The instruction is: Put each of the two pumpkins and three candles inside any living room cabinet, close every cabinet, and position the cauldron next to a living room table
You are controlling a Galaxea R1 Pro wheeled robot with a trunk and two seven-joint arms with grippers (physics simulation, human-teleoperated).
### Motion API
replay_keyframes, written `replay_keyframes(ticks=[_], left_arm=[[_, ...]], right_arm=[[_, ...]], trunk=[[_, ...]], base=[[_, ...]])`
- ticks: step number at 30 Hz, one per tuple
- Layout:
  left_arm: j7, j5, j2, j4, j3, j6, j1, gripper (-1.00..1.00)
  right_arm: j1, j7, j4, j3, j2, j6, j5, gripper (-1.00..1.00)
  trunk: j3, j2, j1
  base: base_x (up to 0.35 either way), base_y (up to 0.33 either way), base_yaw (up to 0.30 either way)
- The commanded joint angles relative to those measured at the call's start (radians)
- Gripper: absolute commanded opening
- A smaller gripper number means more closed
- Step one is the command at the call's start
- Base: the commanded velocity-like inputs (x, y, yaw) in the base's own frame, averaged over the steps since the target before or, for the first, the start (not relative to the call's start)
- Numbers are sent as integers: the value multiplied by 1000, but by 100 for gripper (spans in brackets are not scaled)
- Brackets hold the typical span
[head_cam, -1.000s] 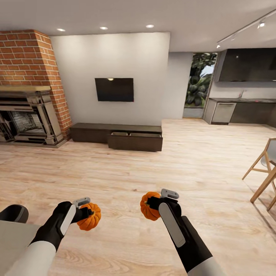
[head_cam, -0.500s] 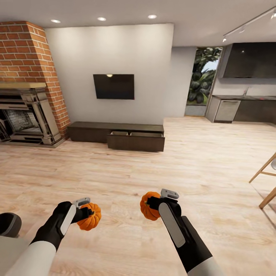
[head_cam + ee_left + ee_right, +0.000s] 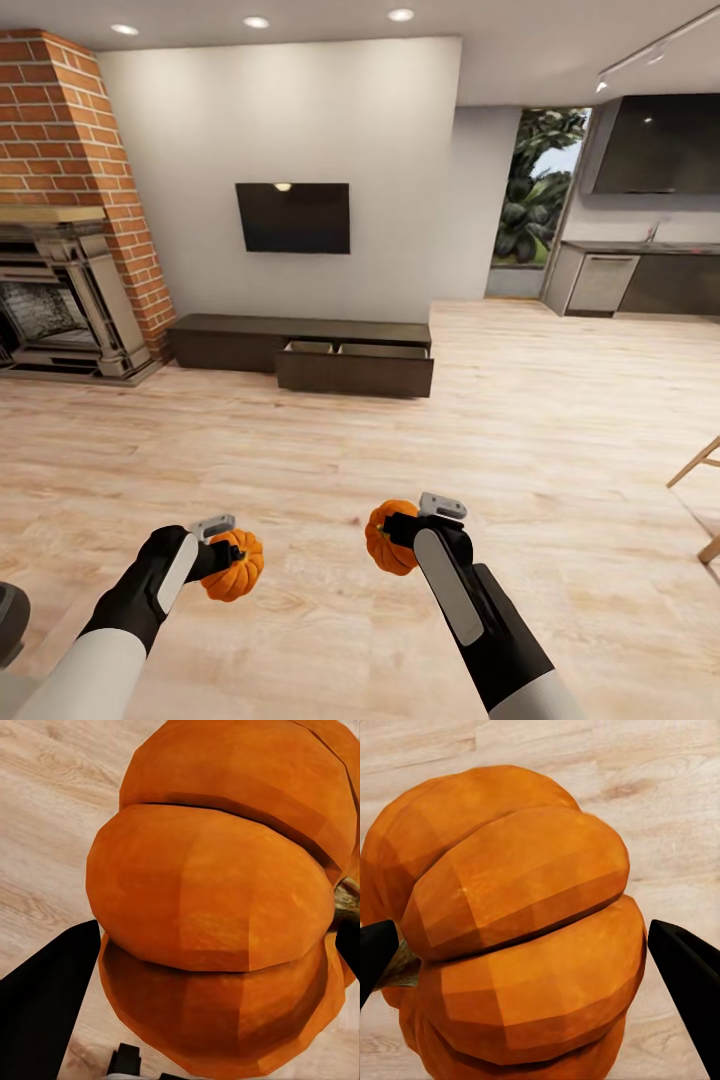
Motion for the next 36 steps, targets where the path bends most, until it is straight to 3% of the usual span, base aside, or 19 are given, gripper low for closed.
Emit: replay_keyframes(ticks=[1, 21, 36], left_arm=[[8, 12, 0, -1, 0, 4, -1, -100], [9, 11, 0, -1, 0, 4, -1, -100], [8, 9, 1, 0, 0, 2, -1, -100]], right_arm=[[-1, -10, -2, 1, 0, -1, -9, -100], [-1, -10, 9, 2, 1, -2, -9, -100], [-1, -10, 29, 3, 0, -45, -10, -100]], trunk=[[-3, -1, 1], [-36, -1, 1], [-60, -1, 1]], base=[[344, 0, 0], [344, 0, 0], [344, 0, 0]])
